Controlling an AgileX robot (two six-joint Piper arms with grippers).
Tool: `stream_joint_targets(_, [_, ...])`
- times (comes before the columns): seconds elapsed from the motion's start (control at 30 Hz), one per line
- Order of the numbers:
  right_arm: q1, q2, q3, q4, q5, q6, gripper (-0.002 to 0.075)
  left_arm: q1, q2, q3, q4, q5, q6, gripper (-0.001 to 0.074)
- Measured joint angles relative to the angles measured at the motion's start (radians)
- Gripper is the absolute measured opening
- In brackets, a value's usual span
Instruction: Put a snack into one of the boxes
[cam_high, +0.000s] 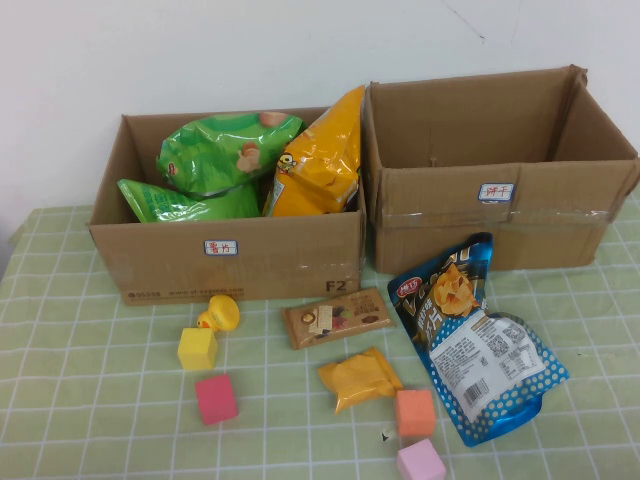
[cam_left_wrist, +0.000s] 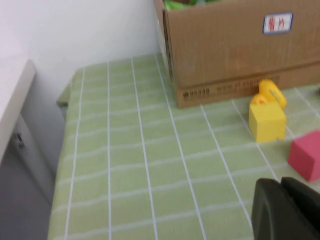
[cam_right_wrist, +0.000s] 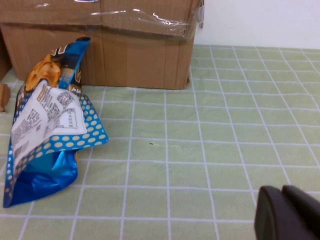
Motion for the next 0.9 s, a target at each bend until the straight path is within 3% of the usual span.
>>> stream_joint_targets(0.1, [0.000, 0.000, 0.000, 0.002, -0.017, 0.000, -0.0002, 0.000, 0.000, 0.004, 0.000, -0.074, 0.000, -0.0002])
stream_joint_targets(0.23, [0.000, 0.000, 0.007, 0.002, -0.158, 0.025, -0.0002, 0.000, 0.000, 0.004, 0.000, -0.317, 0.000, -0.0002])
stream_joint_targets(0.4, [0.000, 0.000, 0.007, 0.002, -0.523, 0.037, -0.0002, 0.000, 0.000, 0.004, 0.000, -0.647, -0.011, -0.0002])
stream_joint_targets(0.63, [0.000, 0.000, 0.007, 0.053, -0.952, 0.049, -0.0002, 0.000, 0.000, 0.004, -0.007, -0.969, -0.017, -0.0002])
stream_joint_targets(0.73, [0.000, 0.000, 0.007, 0.168, -1.023, 0.002, -0.0002, 0.000, 0.000, -0.002, -0.010, -0.981, -0.020, -0.0002])
stream_joint_targets(0.9, [0.000, 0.000, -0.072, 0.261, -0.943, -0.155, -0.0002, 0.000, 0.000, -0.197, 0.028, -0.626, 0.005, -0.0002])
